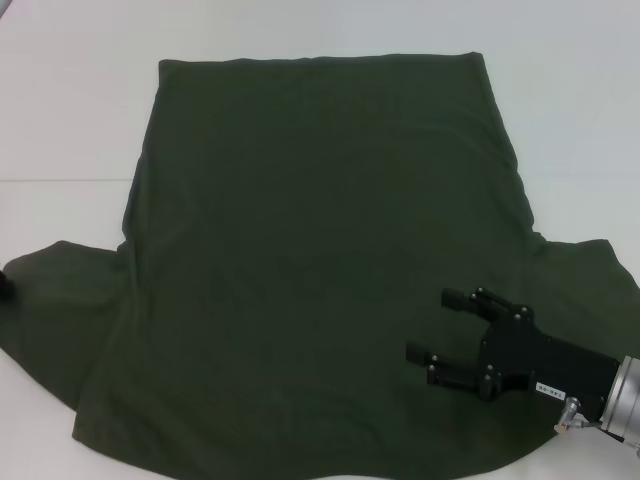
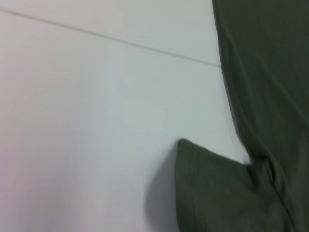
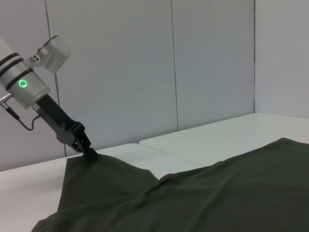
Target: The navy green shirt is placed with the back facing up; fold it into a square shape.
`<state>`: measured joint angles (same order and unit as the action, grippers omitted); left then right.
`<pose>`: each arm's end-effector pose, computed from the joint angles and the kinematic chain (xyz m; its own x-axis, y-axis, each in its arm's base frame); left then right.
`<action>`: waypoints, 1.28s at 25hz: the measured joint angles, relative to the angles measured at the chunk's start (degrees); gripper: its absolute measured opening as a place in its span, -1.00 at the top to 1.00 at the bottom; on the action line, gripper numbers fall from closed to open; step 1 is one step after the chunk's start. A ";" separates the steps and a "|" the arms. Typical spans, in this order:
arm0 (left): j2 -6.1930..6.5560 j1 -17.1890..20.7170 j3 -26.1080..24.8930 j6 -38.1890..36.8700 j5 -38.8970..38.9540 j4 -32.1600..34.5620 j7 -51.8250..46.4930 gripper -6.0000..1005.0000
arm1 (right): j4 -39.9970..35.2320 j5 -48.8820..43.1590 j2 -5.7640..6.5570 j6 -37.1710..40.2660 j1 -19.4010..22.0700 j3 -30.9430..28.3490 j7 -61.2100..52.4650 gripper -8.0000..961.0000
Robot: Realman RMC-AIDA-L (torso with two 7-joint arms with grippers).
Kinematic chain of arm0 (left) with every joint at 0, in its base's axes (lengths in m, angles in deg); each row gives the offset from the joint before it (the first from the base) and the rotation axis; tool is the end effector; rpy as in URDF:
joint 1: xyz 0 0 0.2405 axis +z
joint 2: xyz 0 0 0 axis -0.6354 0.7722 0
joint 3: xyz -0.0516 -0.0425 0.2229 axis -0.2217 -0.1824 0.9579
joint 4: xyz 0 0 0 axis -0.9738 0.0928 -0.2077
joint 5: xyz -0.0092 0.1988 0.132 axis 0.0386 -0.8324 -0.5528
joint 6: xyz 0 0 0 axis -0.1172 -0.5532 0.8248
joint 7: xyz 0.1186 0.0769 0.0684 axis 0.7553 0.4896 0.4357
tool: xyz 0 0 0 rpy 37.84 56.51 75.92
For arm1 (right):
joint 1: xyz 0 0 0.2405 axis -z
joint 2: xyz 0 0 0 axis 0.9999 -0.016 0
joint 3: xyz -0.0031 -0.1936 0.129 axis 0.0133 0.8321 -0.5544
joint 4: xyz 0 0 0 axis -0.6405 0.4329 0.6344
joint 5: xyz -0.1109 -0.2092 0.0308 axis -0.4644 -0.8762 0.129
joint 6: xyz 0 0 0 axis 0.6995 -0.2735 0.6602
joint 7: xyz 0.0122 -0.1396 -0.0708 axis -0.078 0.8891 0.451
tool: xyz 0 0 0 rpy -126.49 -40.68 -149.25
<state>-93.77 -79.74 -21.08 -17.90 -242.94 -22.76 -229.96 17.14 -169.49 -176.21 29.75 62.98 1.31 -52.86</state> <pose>-0.3445 0.4143 0.1226 0.2336 0.8550 0.4630 0.8877 0.0068 -0.4603 0.2814 0.3271 -0.0551 0.7780 -0.1399 -0.6125 -0.4374 -0.8204 -0.3682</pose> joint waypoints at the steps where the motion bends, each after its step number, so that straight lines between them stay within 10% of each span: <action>1: 0.02 -0.02 0.03 -0.04 0.00 0.34 -0.14 0.90 | 0.00 0.00 0.00 0.00 0.00 0.00 0.00 -0.93; 32: 0.44 -2.07 0.04 -7.34 6.38 1.80 -0.15 0.91 | 0.00 0.00 -0.09 -0.18 -0.18 0.00 0.52 -0.93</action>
<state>-93.33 -81.81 -21.04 -25.23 -236.57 -20.96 -230.11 17.14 -169.49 -176.30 29.57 62.79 1.32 -52.34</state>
